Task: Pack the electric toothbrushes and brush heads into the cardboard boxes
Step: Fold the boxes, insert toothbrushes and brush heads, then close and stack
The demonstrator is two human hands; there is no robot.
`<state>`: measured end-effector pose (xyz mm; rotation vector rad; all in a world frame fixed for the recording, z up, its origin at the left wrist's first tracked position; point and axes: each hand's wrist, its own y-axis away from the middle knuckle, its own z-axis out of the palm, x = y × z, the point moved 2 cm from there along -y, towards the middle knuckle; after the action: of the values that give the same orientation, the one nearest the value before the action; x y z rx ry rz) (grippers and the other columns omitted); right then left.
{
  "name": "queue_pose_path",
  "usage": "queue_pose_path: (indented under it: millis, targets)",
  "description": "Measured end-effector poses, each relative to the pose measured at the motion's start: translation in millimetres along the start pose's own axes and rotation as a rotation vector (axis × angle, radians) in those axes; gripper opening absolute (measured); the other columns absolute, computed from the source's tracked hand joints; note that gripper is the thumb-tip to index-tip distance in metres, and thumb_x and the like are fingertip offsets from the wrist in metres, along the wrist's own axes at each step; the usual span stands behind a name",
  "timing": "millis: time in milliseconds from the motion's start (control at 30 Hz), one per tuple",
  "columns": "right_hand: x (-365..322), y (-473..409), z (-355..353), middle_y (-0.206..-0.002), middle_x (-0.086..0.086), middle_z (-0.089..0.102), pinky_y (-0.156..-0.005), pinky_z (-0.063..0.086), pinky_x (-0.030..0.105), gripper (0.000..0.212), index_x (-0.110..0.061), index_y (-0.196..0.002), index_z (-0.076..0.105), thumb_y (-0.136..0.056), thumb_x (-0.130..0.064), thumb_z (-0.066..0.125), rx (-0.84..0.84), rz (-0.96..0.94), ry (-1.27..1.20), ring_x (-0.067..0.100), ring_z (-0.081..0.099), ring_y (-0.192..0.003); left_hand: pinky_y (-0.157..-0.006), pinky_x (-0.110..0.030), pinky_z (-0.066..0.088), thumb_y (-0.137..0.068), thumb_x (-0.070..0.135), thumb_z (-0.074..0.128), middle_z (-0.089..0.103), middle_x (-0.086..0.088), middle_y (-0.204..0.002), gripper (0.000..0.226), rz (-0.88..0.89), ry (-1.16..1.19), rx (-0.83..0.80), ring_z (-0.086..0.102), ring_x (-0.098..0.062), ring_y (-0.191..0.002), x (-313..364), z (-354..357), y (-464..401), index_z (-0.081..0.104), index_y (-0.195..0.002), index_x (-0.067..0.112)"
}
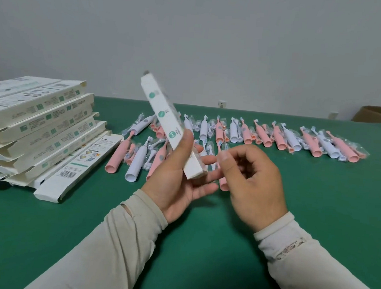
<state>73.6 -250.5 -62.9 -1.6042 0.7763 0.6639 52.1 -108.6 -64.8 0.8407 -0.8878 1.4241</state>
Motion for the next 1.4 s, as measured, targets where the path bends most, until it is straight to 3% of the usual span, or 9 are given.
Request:
queue_pose_path:
  millis: [133, 300, 600, 767, 833, 933, 1067, 1267, 1400]
  targets:
    - [3, -5, -7, -0.076, -0.005, 0.065, -0.054, 0.051, 0.035, 0.020, -0.026, -0.089, 0.065, -0.086, -0.047, 0.067, 0.077, 0.095, -0.093, 0.021, 0.056, -0.060, -0.050, -0.022, 0.051, -0.079, 0.051, 0.078, 0.070, 0.010, -0.088, 0.039, 0.197, -0.511, 0.114, 0.067, -0.007, -0.067, 5, -6, -3, 0.058, -0.102, 0.027]
    - [3, -12, -14, -0.099, -0.007, 0.076, -0.057, 0.051, 0.022, 0.047, -0.023, -0.110, 0.063, -0.077, -0.056, 0.068, 0.057, 0.198, -0.399, 0.010, 0.067, -0.076, -0.075, -0.008, 0.034, -0.069, 0.039, 0.085, 0.053, 0.019, -0.102, 0.047, 0.556, -1.226, 0.278, 0.045, -0.001, -0.096, 16, -18, -1, 0.053, -0.103, 0.043]
    - [18, -9, -10, -0.093, 0.010, 0.078, -0.048, 0.045, 0.027, 0.021, -0.016, -0.103, 0.071, -0.087, -0.029, 0.077, 0.078, 0.446, -0.545, 0.016, 0.049, -0.050, -0.098, -0.028, 0.034, -0.073, 0.048, 0.081, 0.043, 0.005, -0.144, 0.066, 0.373, -1.548, 0.277, 0.039, -0.013, -0.129, 15, -27, -2, 0.056, -0.128, 0.024]
    - [17, -6, -5, -0.101, 0.004, 0.078, -0.054, 0.052, 0.021, 0.023, -0.013, -0.109, 0.071, -0.088, -0.021, 0.077, 0.036, 0.465, -0.598, 0.012, 0.072, -0.071, -0.106, -0.048, 0.040, -0.068, 0.064, 0.074, 0.035, -0.006, -0.155, 0.085, 0.510, -1.884, 0.294, 0.038, -0.030, -0.138, 33, -2, -11, 0.047, -0.138, 0.023]
    - [16, -5, -4, -0.103, 0.002, 0.078, -0.060, 0.056, 0.022, 0.024, -0.017, -0.110, 0.071, -0.089, -0.029, 0.075, 0.019, 0.483, -0.617, 0.016, 0.075, -0.083, -0.083, -0.042, 0.048, -0.071, 0.056, 0.074, 0.060, -0.002, -0.128, 0.061, 0.649, -1.912, 0.216, 0.057, -0.027, -0.110, 36, 8, -16, 0.057, -0.122, 0.027]
    - [15, -9, -10, -0.092, 0.001, 0.078, -0.064, 0.055, 0.033, 0.036, -0.023, -0.101, 0.072, -0.088, -0.055, 0.062, 0.044, 0.516, -0.575, 0.019, 0.071, -0.075, -0.064, -0.033, 0.042, -0.076, 0.054, 0.072, 0.066, 0.011, -0.096, 0.042, 0.613, -1.834, 0.214, 0.054, -0.015, -0.079, 37, -2, -18, 0.056, -0.111, 0.036]
    - [25, -18, -20, -0.075, 0.009, 0.075, -0.052, 0.055, 0.029, 0.020, -0.012, -0.098, 0.067, -0.097, -0.032, 0.063, 0.116, 0.525, -0.521, 0.022, 0.066, -0.065, -0.067, -0.035, 0.052, -0.075, 0.055, 0.073, 0.069, 0.013, -0.101, 0.048, 0.535, -1.705, 0.225, 0.060, -0.015, -0.081, 35, -28, -18, 0.055, -0.116, 0.039]
    - [36, -18, -14, -0.081, 0.008, 0.076, -0.058, 0.059, 0.036, 0.012, -0.013, -0.100, 0.070, -0.098, -0.016, 0.058, 0.032, 0.532, -0.445, 0.018, 0.069, -0.064, -0.064, -0.033, 0.044, -0.074, 0.054, 0.076, 0.057, 0.017, -0.090, 0.036, 0.449, -1.698, 0.270, 0.053, -0.011, -0.079, 41, -46, -19, 0.053, -0.098, 0.038]
    - [48, -23, -36, -0.098, -0.011, 0.069, -0.062, 0.048, 0.015, 0.022, -0.031, -0.118, 0.064, -0.097, -0.025, 0.060, 0.060, 0.373, 0.196, -0.003, 0.063, -0.066, -0.067, -0.036, 0.040, -0.074, 0.045, 0.078, 0.051, 0.006, -0.087, 0.038, 0.480, -1.699, 0.514, 0.047, -0.021, -0.077, 53, -60, -17, 0.059, -0.103, 0.028]
